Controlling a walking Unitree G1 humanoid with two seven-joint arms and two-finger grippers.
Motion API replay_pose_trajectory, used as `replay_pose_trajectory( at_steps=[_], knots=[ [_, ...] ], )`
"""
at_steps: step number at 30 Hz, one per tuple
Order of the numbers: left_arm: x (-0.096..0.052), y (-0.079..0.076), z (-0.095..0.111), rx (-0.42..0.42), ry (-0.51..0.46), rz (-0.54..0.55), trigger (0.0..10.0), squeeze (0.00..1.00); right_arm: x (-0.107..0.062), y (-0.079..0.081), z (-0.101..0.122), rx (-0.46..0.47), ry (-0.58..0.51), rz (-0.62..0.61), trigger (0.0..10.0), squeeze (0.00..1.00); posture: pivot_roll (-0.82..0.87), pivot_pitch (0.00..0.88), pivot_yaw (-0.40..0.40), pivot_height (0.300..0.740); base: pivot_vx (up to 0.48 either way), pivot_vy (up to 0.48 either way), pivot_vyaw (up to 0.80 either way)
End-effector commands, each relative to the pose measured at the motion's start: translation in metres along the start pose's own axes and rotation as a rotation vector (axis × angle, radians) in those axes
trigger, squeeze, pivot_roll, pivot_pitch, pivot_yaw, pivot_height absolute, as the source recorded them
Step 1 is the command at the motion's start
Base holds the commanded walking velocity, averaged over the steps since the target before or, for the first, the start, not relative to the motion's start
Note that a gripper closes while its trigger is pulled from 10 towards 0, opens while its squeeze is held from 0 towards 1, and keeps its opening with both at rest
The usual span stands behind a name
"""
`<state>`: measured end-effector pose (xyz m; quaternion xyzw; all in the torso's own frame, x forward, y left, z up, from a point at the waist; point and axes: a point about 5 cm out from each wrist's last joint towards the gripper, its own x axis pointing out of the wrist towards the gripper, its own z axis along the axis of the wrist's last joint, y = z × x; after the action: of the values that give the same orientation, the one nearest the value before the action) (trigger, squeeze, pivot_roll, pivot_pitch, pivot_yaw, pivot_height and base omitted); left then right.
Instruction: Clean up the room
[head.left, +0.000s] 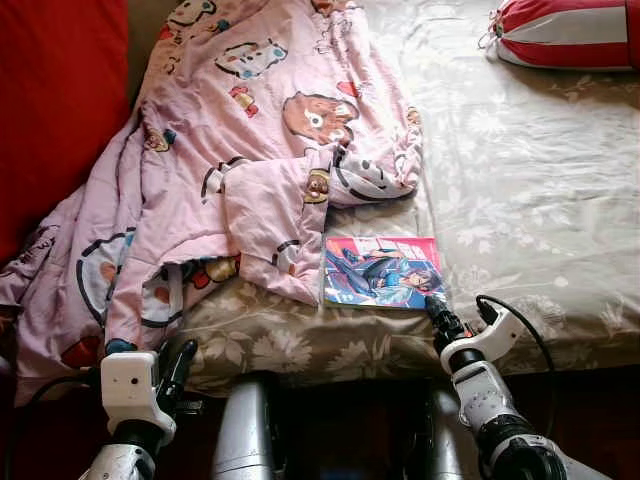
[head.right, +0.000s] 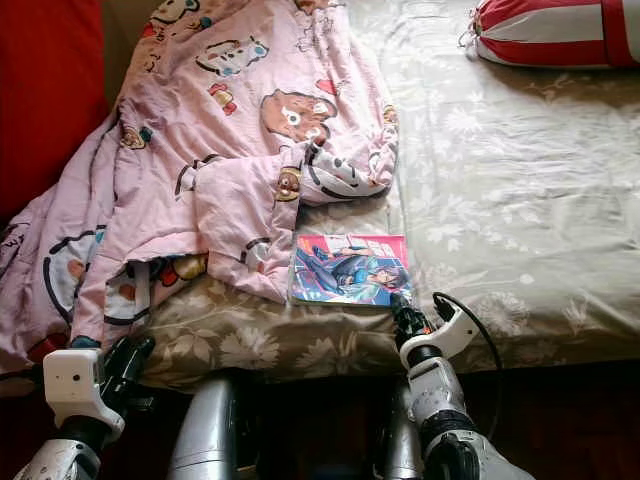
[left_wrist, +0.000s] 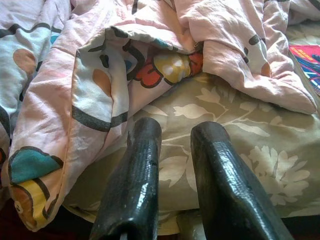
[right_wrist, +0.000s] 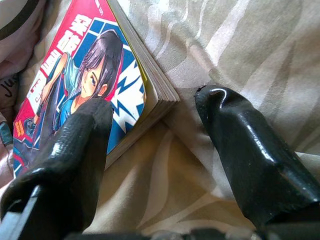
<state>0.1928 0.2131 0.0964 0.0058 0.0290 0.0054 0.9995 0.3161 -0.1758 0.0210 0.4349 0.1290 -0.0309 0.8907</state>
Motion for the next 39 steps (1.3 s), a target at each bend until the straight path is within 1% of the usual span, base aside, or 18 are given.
replay_pose_trajectory(
  at_steps=[1, 3, 5, 9, 11, 15, 21, 22, 24, 39],
  knots=[
    [-0.003, 0.003, 0.001, 0.036, 0.011, 0.004, 10.0, 0.00, -0.002, 0.000, -0.012, 0.023, 0.048, -0.005, 10.0, 0.00, 0.30, 0.236, 0.060, 0.552, 0.000, 0.000, 0.00],
    [-0.003, 0.003, 0.001, 0.036, 0.011, 0.004, 10.0, 0.00, -0.001, 0.002, -0.012, 0.023, 0.049, 0.000, 10.0, 0.00, 0.30, 0.236, 0.060, 0.552, 0.000, 0.000, 0.00],
    [-0.003, 0.002, 0.001, 0.035, 0.012, 0.004, 10.0, 0.00, 0.001, 0.007, -0.012, 0.032, 0.054, 0.019, 10.0, 0.00, 0.30, 0.238, 0.060, 0.552, 0.000, 0.000, 0.00],
    [-0.003, 0.002, 0.001, 0.035, 0.013, 0.004, 10.0, 0.00, 0.002, 0.007, -0.012, 0.035, 0.054, 0.024, 10.0, 0.00, 0.30, 0.238, 0.060, 0.552, 0.000, 0.000, 0.00],
    [-0.004, 0.002, 0.000, 0.036, 0.016, 0.005, 10.0, 0.00, 0.004, 0.013, -0.014, 0.030, 0.068, 0.038, 10.0, 0.00, 0.30, 0.241, 0.059, 0.552, 0.000, 0.000, 0.00],
    [-0.005, 0.003, 0.000, 0.036, 0.017, 0.005, 10.0, 0.00, 0.006, 0.019, -0.015, 0.023, 0.084, 0.067, 10.0, 0.00, 0.30, 0.242, 0.059, 0.552, 0.000, 0.000, 0.00],
    [-0.005, 0.002, 0.000, 0.037, 0.019, 0.005, 10.0, 0.00, 0.007, 0.022, -0.017, 0.020, 0.093, 0.080, 10.0, 0.00, 0.30, 0.243, 0.058, 0.552, 0.000, 0.000, 0.00],
    [-0.005, 0.002, 0.000, 0.036, 0.019, 0.004, 10.0, 0.00, 0.008, 0.023, -0.017, 0.020, 0.093, 0.081, 8.2, 0.00, 0.30, 0.243, 0.058, 0.552, 0.000, 0.000, 0.00],
    [-0.005, 0.002, -0.001, 0.037, 0.019, 0.005, 10.0, 0.00, 0.008, 0.023, -0.017, 0.016, 0.097, 0.083, 0.0, 0.00, 0.30, 0.241, 0.058, 0.552, 0.000, 0.000, 0.00],
    [-0.004, 0.002, -0.003, 0.037, 0.022, 0.006, 10.0, 0.00, 0.001, 0.018, -0.031, 0.031, 0.121, 0.075, 0.0, 0.00, 0.29, 0.238, 0.057, 0.552, 0.000, 0.000, 0.00]
  ],
)
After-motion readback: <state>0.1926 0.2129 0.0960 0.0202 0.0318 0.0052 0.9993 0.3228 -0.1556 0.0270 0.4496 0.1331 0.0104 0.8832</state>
